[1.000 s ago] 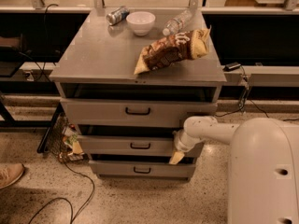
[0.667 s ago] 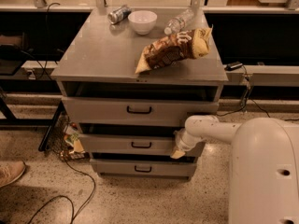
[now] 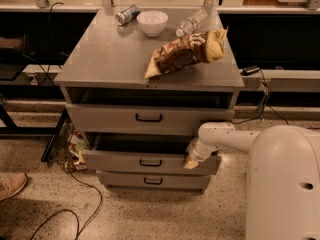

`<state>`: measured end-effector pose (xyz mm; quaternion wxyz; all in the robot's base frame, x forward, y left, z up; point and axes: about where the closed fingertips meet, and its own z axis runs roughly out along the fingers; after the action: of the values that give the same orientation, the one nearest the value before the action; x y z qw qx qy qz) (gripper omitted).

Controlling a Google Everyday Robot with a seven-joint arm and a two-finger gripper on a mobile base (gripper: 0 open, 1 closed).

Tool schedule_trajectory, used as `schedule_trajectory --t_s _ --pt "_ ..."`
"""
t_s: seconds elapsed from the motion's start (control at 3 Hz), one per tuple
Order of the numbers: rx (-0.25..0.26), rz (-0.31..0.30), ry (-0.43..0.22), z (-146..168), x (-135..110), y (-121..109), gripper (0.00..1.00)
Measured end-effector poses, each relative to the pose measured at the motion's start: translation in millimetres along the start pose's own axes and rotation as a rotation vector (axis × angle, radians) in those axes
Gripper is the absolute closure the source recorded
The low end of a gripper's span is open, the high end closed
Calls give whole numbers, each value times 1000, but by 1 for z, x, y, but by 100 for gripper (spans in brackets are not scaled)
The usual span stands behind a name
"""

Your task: Open middle drawer

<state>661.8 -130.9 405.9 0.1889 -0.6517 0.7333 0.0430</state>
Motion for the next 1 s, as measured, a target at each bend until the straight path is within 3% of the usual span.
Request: schedule_trajectory --t_s 0.33,0.67,1.0 --pt "9 -2 -11 -4 5 24 100" --pt "9 -2 -11 -4 6 24 100" --pt "-5 -7 -3 3 15 46 100"
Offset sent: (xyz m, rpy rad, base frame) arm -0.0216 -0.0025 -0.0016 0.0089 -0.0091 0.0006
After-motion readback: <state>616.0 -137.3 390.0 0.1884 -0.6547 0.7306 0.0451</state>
